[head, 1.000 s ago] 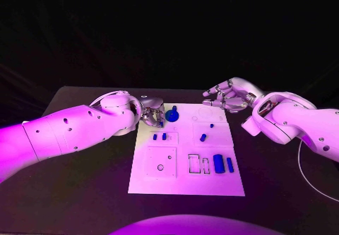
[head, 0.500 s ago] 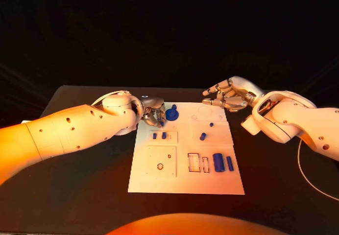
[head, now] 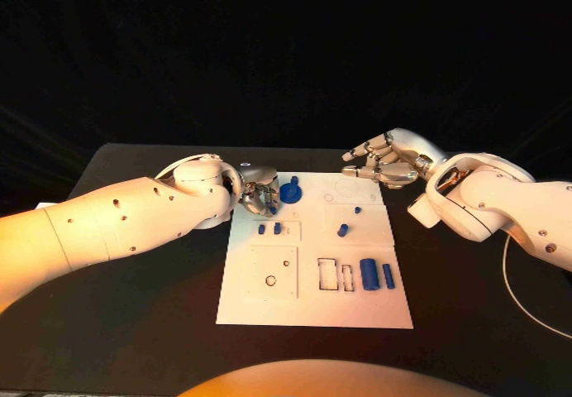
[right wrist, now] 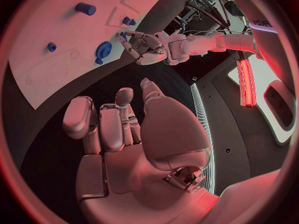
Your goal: Assemble the parts on the task board
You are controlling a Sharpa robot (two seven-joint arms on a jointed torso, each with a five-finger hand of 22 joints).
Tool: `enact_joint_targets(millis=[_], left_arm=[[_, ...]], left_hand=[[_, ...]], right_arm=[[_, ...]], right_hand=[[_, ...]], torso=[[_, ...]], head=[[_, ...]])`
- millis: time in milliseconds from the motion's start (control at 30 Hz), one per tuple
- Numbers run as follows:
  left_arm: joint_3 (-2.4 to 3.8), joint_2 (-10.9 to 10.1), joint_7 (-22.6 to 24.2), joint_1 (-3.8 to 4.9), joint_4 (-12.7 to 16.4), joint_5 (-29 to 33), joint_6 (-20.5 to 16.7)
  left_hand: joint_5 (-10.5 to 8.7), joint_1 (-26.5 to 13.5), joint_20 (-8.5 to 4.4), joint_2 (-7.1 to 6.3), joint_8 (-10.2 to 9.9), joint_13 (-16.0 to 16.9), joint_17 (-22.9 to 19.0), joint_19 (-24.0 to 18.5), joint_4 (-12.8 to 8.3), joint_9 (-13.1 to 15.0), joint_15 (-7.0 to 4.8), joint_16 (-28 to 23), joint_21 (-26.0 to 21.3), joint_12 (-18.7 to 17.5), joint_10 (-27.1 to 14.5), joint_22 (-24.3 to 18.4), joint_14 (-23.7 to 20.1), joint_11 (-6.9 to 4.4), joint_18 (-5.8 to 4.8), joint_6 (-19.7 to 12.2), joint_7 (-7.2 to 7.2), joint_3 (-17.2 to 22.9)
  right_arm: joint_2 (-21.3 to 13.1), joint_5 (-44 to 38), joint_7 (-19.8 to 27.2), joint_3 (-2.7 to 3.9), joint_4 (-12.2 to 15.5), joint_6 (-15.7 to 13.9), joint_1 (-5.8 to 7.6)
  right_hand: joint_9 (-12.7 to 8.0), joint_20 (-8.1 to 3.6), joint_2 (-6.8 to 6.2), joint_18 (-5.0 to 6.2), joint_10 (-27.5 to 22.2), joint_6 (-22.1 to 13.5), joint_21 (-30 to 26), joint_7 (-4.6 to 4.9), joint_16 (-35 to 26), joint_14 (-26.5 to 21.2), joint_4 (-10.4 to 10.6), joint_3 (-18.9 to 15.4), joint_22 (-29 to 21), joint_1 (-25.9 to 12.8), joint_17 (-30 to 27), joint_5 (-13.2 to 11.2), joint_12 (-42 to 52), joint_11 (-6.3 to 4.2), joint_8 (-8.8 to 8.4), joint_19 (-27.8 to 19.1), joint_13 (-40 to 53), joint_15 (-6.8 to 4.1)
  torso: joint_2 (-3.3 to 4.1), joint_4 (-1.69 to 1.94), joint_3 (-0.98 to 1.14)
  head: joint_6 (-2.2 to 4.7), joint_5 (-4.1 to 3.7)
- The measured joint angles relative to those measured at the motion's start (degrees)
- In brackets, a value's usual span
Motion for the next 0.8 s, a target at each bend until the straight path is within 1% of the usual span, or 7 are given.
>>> enact_joint_targets(millis=[100, 367, 433, 533, 567, 700, 800], left_arm=[[0.00, -0.03, -0.02, 0.01, 0.07, -0.03, 0.01], [0.02, -0.06, -0.17, 0.01, 0.14, -0.09, -0.01], [0.02, -0.06, -0.24, 0.01, 0.14, -0.11, -0.01], [0.02, -0.03, -0.40, 0.00, 0.13, -0.13, 0.00], [0.02, -0.02, -0.45, -0.01, 0.10, -0.13, 0.01], [-0.01, -0.01, -0.70, -0.02, 0.00, -0.14, 0.13], [-0.03, 0.00, -0.90, -0.03, -0.09, -0.15, 0.28]], left_hand=[[0.00, 0.00, 0.00, 0.00, -0.08, 0.08, 0.00, 0.00, -0.04, 0.02, 0.00, 0.00, 0.00, 0.00, 0.34, 0.03, 0.00, 0.26, -0.01, 0.01, -0.01, 0.04], [0.00, -0.52, 0.00, -0.03, -0.14, 0.11, -0.06, 0.00, -0.15, 0.07, 0.00, 0.23, 0.00, -0.03, 0.52, 0.06, 0.00, 0.09, -0.01, 0.41, -0.01, 0.15], [0.00, -1.02, 0.00, -0.52, -0.31, 0.08, -0.15, 0.00, -0.31, 0.06, 0.00, 0.23, 0.00, -0.79, 0.30, 0.06, 0.00, 0.32, -0.01, 0.38, 0.03, 0.30], [0.03, -1.91, 0.00, -0.80, -1.51, -0.23, -0.29, 0.00, -0.48, -0.45, 0.03, 0.23, 0.00, -1.60, -0.95, 0.06, -0.02, 1.01, 0.00, -1.58, 0.93, 0.48], [0.03, -2.55, 0.00, -1.11, -2.52, -0.37, -0.37, 0.00, -0.53, -1.08, 0.34, 0.23, 0.00, -1.66, -1.57, 0.06, -0.15, 1.33, -0.45, -3.58, 1.21, 0.53], [0.03, -3.04, 0.00, -1.82, -2.96, -0.52, -0.54, 0.00, -0.66, -1.82, 0.63, 0.23, -0.38, -1.66, -2.59, -0.01, 0.01, 1.94, -0.88, -7.33, 1.75, 0.67], [0.04, -3.25, 0.20, -2.19, -2.96, -0.55, -0.73, 0.21, -0.67, -1.83, 0.63, 0.23, -0.49, -1.66, -3.08, -0.10, 0.02, 2.03, -0.88, -7.82, 2.05, 0.67]], right_arm=[[0.00, 0.01, 0.01, 0.00, -0.01, 0.03, 0.00], [0.01, 0.04, 0.02, 0.00, -0.06, 0.09, 0.00], [0.01, 0.04, 0.02, 0.00, -0.07, 0.10, 0.00], [0.01, 0.05, 0.02, 0.00, -0.07, 0.11, 0.00], [0.01, 0.06, 0.02, 0.00, -0.08, 0.12, 0.00], [0.01, 0.06, 0.03, 0.00, -0.09, 0.13, 0.00], [0.00, 0.07, 0.04, 0.00, -0.09, 0.13, 0.00]], right_hand=[[0.00, 0.00, 0.00, 0.00, 0.00, 0.00, 0.00, 0.00, 0.00, 0.00, 0.00, 0.00, 0.00, 0.00, 0.00, 0.00, 0.00, 0.00, 0.00, 0.00, 0.00, 0.00], [0.00, 0.00, 0.00, 0.00, 0.00, 0.00, 0.00, 0.00, 0.00, 0.00, 0.00, 0.00, 0.00, 0.00, 0.00, 0.00, 0.00, 0.00, 0.00, 0.00, -0.01, 0.00], [0.00, 0.00, 0.00, 0.00, 0.00, 0.00, 0.00, 0.00, 0.00, 0.00, 0.00, 0.00, 0.00, 0.00, 0.00, 0.00, 0.00, 0.00, 0.00, 0.00, -0.01, 0.00], [-0.01, 0.00, 0.00, 0.00, 0.00, 0.00, 0.00, 0.00, 0.00, 0.00, 0.00, 0.00, 0.00, 0.00, -0.01, 0.00, 0.00, 0.00, 0.00, 0.00, -0.01, 0.00], [-0.01, 0.00, 0.00, 0.00, 0.00, 0.00, 0.00, 0.00, 0.00, 0.00, 0.00, 0.00, 0.00, 0.00, -0.01, 0.00, 0.00, 0.00, 0.00, 0.00, -0.01, 0.00], [0.00, 0.00, 0.00, 0.00, 0.00, 0.00, 0.00, 0.00, 0.00, 0.00, 0.00, 0.00, 0.00, 0.00, -0.01, 0.00, 0.00, 0.00, 0.00, 0.00, -0.01, 0.00], [-0.01, 0.00, 0.00, 0.00, 0.00, 0.00, 0.00, 0.00, 0.00, 0.00, 0.00, 0.00, 0.00, 0.00, -0.01, 0.00, 0.00, 0.00, 0.00, 0.00, -0.01, 0.00]], torso=[[-0.01, -0.01, 0.00], [-0.01, -0.03, 0.00], [-0.01, -0.03, 0.00], [0.00, -0.02, 0.01], [0.00, -0.01, 0.00], [0.00, -0.01, -0.01], [0.00, -0.02, -0.02]], head=[[0.00, 0.08], [-0.05, 0.18], [-0.05, 0.18], [-0.05, 0.18], [-0.05, 0.18], [-0.08, 0.18], [-0.11, 0.18]])
